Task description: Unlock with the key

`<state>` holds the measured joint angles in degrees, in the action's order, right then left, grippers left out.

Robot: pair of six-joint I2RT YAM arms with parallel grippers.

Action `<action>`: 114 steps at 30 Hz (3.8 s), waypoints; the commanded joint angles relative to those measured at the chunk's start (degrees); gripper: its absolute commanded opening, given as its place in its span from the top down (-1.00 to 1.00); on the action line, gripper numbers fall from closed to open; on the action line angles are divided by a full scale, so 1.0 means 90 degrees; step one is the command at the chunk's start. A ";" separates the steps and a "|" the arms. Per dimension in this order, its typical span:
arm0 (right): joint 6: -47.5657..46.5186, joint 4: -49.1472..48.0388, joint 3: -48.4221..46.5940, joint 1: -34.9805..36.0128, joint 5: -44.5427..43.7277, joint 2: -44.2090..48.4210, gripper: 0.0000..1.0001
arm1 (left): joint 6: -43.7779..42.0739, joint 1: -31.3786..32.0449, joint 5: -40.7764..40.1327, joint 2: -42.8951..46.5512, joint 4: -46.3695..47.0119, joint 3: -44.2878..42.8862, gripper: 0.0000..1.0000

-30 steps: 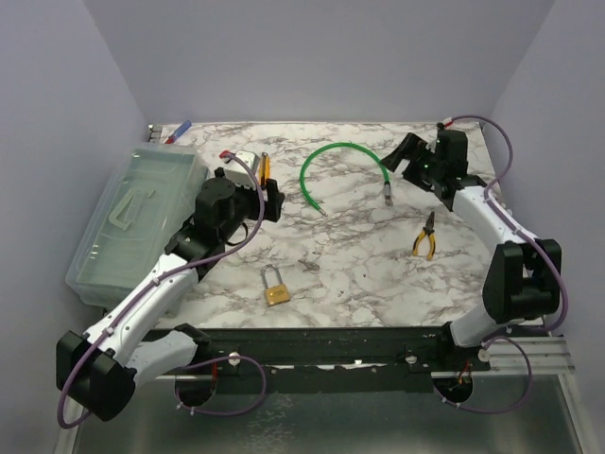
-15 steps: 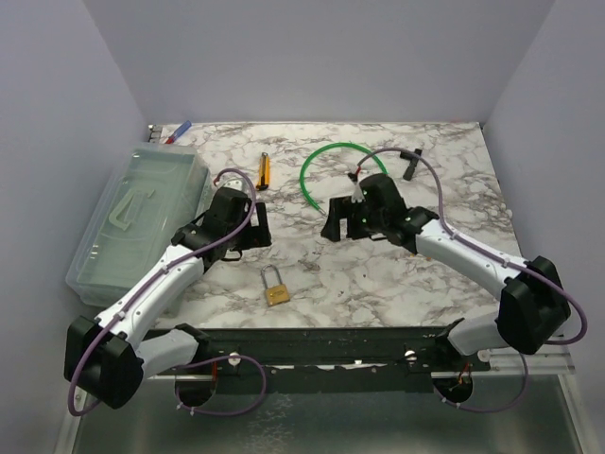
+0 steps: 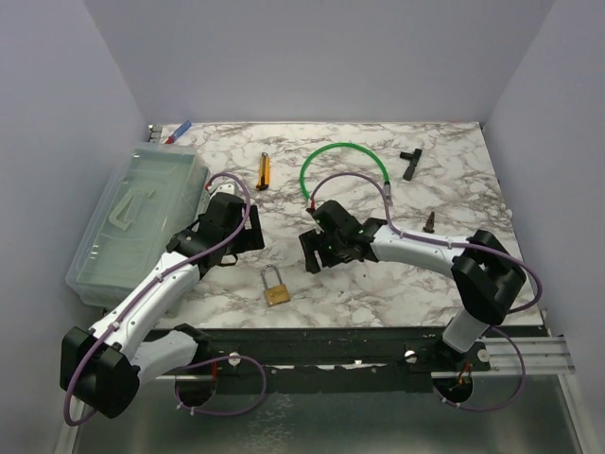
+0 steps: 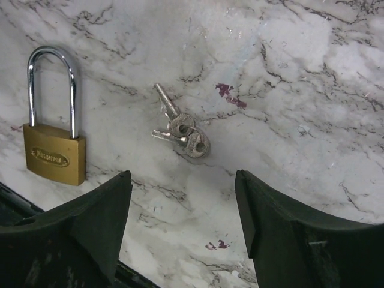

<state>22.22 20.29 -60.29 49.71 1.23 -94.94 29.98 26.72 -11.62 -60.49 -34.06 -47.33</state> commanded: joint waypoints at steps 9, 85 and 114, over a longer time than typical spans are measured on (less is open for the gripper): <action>-0.0027 0.0134 -0.0689 0.0167 -0.0445 -0.0747 -0.25 | -0.0122 -0.0039 -0.0152 -0.0025 -0.0031 0.0019 -0.80; 0.0365 0.0286 -0.0902 0.0677 -0.1483 -0.0654 0.05 | -0.0127 -0.0039 -0.0106 0.0177 -0.0004 0.0058 -0.78; 0.0773 0.1319 -0.1572 0.0706 -0.1477 -0.1841 0.35 | -0.0137 -0.0041 -0.0106 0.0247 0.0011 0.0073 -0.78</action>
<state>28.53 30.11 -73.10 55.44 -11.40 -109.65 29.32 26.68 -12.05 -59.07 -34.00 -47.31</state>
